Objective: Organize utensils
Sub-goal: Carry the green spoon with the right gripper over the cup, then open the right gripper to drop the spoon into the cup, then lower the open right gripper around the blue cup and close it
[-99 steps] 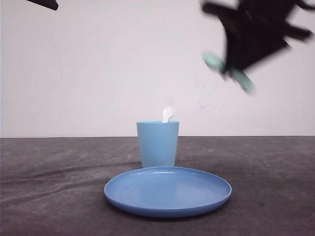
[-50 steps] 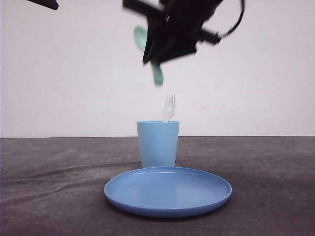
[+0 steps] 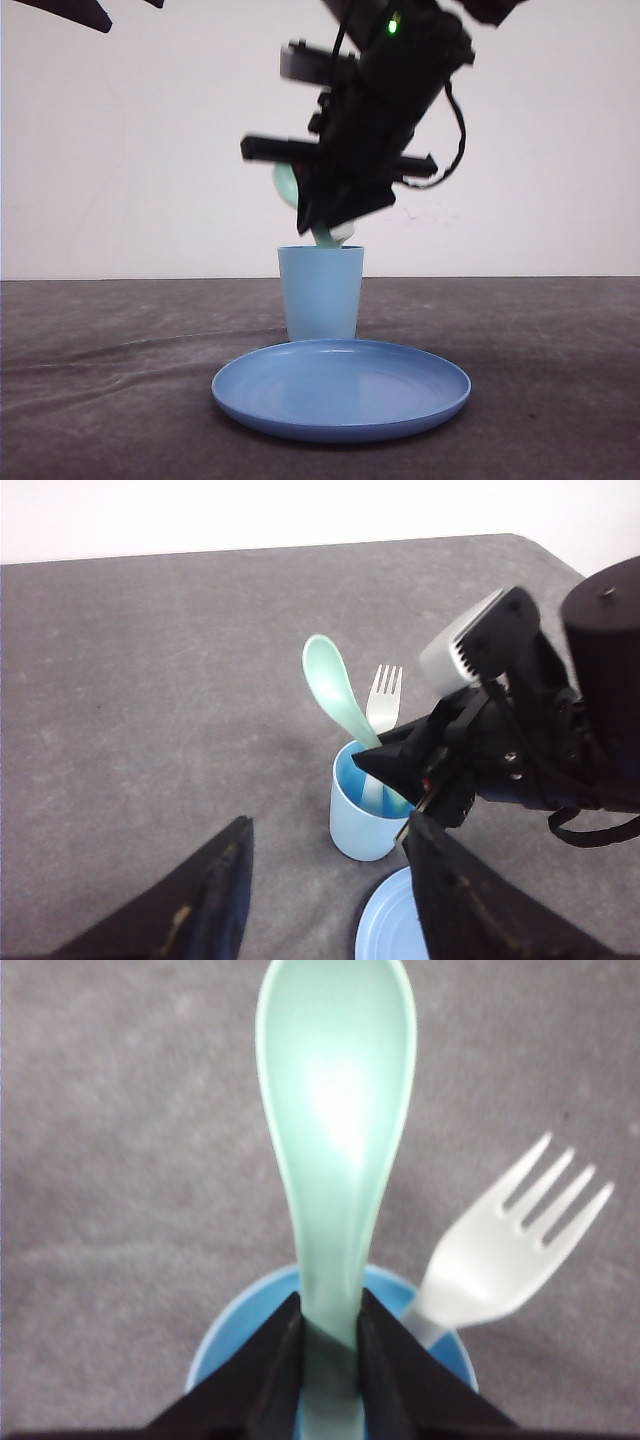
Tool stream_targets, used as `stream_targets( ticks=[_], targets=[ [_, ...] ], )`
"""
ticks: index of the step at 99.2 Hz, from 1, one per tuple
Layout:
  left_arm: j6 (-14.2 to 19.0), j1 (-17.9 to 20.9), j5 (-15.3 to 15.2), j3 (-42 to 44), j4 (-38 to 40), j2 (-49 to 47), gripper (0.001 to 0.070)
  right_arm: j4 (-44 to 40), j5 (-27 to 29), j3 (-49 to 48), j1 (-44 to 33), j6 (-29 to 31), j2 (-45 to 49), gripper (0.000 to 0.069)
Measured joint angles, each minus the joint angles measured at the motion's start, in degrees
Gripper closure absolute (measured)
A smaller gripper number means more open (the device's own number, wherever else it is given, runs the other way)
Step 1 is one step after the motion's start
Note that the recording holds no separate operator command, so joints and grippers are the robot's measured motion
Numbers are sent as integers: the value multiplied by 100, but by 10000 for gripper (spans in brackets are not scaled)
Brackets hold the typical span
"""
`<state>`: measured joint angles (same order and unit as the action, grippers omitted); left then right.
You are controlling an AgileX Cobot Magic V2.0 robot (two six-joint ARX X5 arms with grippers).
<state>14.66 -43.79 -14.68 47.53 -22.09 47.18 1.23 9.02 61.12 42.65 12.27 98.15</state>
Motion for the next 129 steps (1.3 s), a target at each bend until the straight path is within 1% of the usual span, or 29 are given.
stream_targets(
  ticks=[6, 11, 16, 21, 24, 31, 39, 52, 70, 75, 80, 90, 94, 97, 106, 129],
  targets=[
    [0, 0, 0, 0, -4, 0, 417, -13, 0, 0, 0, 4, 4, 611],
    [0, 0, 0, 0, -4, 0, 417, 28, 0, 0, 0, 13, 2, 586],
    [0, 0, 0, 0, -4, 0, 417, 20, 2, 0, 0, 15, 2, 527],
    [0, 0, 0, 0, -4, 0, 417, -48, 0, 0, 0, 15, 2, 440],
    [0, 0, 0, 0, -4, 0, 417, -83, 0, 0, 0, 17, 0, 400],
    [0, 0, 0, 0, -13, 0, 417, -173, -7, 0, 0, 17, -28, 347],
    [0, 0, 0, 0, -20, 0, 417, -286, -7, -2, 4, 17, -162, 328],
    [0, 0, 0, 0, -20, 0, 417, -560, -17, -2, 26, 17, -645, 321],
    [0, 0, 0, 0, -26, 0, 417, -1508, -46, -2, 144, 17, -1545, 320],
    [0, 0, 0, 0, -31, 0, 417, -1875, -48, -2, 205, 35, -1755, 305],
    [0, 0, 0, 0, -28, 0, 417, -2227, -50, -2, 260, 96, -1926, 255],
    [0, 0, 0, 0, -28, 0, 417, -2833, -50, -2, 358, 284, -2092, 86],
    [2, 0, 0, 0, -28, 0, 417, -3032, -50, -2, 387, 367, -2092, 35],
    [0, 0, 0, 0, -28, 0, 417, -3178, -63, -2, 391, 435, -2079, 9],
    [22, 0, 0, -2, -28, 0, 417, -3488, -66, -2, 439, 643, -2031, 11],
    [66, -4, 0, 0, -39, 0, 417, -3335, -81, -2, 531, 1106, -1681, 11]
  ],
)
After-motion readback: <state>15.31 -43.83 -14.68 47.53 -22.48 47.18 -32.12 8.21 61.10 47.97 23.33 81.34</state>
